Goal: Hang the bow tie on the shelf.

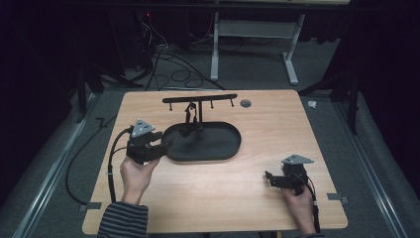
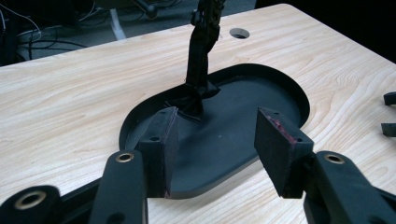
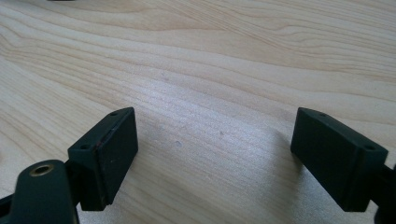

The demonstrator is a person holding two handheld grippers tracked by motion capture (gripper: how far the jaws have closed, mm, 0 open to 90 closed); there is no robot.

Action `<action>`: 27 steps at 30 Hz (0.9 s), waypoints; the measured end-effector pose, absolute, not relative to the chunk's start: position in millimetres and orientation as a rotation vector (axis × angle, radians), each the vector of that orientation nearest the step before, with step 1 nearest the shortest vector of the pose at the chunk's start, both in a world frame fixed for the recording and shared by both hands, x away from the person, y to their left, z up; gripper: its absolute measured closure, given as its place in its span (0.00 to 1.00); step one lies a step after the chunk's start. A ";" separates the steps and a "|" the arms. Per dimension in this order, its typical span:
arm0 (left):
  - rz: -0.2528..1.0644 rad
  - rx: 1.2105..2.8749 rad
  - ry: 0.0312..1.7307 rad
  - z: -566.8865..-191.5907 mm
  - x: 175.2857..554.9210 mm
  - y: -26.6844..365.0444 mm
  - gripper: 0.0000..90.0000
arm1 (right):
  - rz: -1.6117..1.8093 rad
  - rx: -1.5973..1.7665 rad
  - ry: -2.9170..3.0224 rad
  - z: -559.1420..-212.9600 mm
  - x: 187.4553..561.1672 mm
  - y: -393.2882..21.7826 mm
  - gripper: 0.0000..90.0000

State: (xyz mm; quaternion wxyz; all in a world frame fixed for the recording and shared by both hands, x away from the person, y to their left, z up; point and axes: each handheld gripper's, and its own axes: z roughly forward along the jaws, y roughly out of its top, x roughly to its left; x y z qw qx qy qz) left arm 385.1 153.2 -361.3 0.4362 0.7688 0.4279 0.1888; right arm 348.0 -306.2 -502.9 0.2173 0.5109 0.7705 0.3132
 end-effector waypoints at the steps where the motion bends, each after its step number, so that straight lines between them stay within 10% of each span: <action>1: 0.467 1.911 1.068 -361.5 384.6 154.5 0.56 | 0.867 1.415 2.134 -502.9 348.0 -306.2 0.18; 27: 0.479 1.900 1.093 -369.7 370.8 167.6 0.56 | 0.866 1.414 2.136 -502.8 347.9 -306.2 0.18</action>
